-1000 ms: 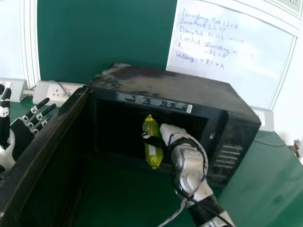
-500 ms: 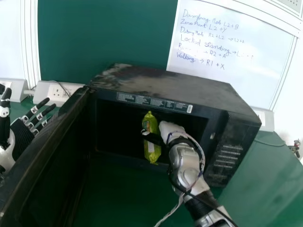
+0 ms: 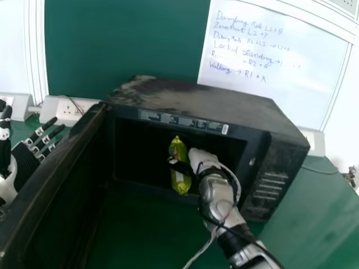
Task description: Put biscuit inside oven
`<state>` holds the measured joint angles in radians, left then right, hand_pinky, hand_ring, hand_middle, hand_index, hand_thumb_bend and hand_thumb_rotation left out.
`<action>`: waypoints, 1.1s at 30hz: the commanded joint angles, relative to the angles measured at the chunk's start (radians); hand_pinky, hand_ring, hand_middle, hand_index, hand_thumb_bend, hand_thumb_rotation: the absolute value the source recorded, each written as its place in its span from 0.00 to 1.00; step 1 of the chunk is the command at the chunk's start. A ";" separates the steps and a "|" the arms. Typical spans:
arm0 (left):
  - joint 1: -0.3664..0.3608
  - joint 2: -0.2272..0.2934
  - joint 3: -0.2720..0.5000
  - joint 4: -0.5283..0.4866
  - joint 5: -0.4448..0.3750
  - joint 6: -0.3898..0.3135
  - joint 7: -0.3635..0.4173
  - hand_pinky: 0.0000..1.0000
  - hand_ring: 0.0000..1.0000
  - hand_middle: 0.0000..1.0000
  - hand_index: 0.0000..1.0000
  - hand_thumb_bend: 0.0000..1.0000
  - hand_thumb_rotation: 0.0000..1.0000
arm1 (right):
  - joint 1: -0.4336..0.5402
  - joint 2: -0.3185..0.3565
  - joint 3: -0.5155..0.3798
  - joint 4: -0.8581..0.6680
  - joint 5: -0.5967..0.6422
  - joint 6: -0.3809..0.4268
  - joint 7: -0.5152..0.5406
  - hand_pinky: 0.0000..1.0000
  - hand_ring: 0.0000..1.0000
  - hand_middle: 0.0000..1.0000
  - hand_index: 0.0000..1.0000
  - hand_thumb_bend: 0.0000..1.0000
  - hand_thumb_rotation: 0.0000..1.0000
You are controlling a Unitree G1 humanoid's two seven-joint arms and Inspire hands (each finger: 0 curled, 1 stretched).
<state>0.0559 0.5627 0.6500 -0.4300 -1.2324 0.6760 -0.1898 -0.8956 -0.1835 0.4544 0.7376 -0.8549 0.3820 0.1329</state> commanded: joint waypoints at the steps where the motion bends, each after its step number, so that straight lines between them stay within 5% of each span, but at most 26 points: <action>1: 0.002 0.004 0.000 -0.013 0.000 -0.010 -0.007 1.00 1.00 0.97 0.97 0.32 0.20 | -0.041 0.002 0.005 0.035 0.015 -0.008 -0.019 0.29 0.39 0.48 0.55 0.51 0.00; 8: 0.009 0.001 0.001 -0.024 -0.011 -0.008 0.013 1.00 1.00 0.95 0.96 0.30 0.20 | -0.071 0.009 0.010 0.116 0.048 -0.049 -0.070 0.30 0.39 0.50 0.53 0.51 0.00; 13: 0.013 0.000 0.002 -0.029 -0.012 -0.014 0.010 1.00 0.99 0.94 0.95 0.39 0.19 | -0.109 0.010 0.010 0.197 0.078 -0.092 -0.101 0.35 0.42 0.52 0.51 0.52 0.00; 18: 0.018 -0.003 0.002 -0.038 -0.015 -0.019 0.016 1.00 1.00 0.94 0.95 0.33 0.21 | -0.151 0.023 0.011 0.306 0.102 -0.124 -0.154 0.34 0.41 0.50 0.53 0.51 0.00; 23: 0.024 -0.008 0.006 -0.045 -0.047 -0.013 0.038 1.00 1.00 0.94 0.95 0.38 0.18 | -0.168 0.032 0.002 0.378 0.138 -0.159 -0.225 0.34 0.40 0.49 0.56 0.51 0.00; 33: 0.047 -0.006 0.004 -0.069 -0.078 -0.021 0.069 1.00 1.00 0.96 0.98 0.34 0.17 | -0.200 0.030 0.019 0.463 0.149 -0.209 -0.293 0.35 0.42 0.54 0.50 0.51 0.00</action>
<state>0.0991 0.5588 0.6509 -0.4829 -1.2995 0.6650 -0.1315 -1.0558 -0.1521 0.4734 1.1886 -0.7115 0.1717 -0.1397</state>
